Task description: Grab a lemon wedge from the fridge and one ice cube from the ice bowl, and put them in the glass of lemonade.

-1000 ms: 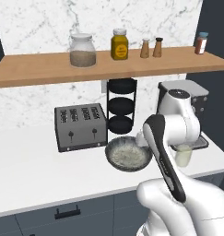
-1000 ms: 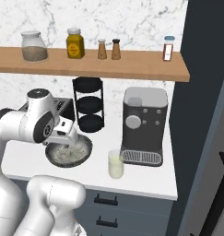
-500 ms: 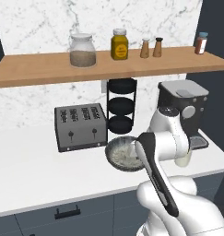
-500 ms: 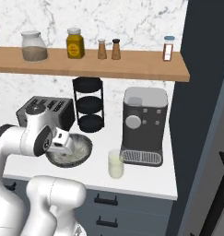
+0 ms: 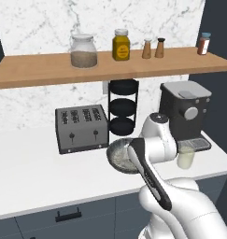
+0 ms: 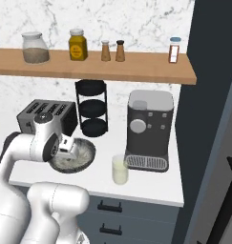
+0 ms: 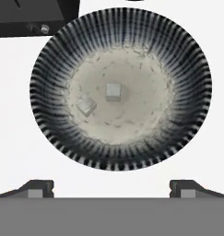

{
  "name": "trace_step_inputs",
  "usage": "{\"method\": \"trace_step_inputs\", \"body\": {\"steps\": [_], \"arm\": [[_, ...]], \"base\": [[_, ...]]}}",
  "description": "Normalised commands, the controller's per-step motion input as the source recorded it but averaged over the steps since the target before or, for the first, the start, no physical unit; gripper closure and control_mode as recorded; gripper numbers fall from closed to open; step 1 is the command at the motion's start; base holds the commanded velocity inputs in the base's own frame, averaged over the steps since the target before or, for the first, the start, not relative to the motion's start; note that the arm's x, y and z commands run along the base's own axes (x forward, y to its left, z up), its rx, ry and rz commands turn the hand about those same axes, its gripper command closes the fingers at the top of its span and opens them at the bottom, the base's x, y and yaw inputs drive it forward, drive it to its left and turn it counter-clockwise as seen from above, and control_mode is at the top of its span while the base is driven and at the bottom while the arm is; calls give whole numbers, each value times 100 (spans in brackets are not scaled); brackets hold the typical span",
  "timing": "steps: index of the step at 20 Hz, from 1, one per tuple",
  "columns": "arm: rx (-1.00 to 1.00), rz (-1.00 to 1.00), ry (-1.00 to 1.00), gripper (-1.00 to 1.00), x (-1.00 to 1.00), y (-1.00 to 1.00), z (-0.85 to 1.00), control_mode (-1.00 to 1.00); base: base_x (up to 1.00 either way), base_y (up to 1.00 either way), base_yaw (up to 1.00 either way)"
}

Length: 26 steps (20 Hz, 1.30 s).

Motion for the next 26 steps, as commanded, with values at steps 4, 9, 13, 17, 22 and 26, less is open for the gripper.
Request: {"method": "trace_step_inputs", "body": {"steps": [4, 9, 13, 17, 22, 26], "arm": [[0, -1, 9, -100, 33, 8, -19, -100], [0, -1, 7, -100, 24, 1, -18, -100], [0, 0, 5, -100, 29, 0, -18, -100], [0, 0, 2, -100, 26, 0, -25, -100], [0, 0, 3, -100, 25, 0, -26, -100], [0, 0, 3, -100, 22, 0, -25, -100]], "base": [[0, 0, 0], [0, 0, 0], [0, 0, 0], [0, 0, 0], [0, 0, 0], [0, 0, 0]]}}
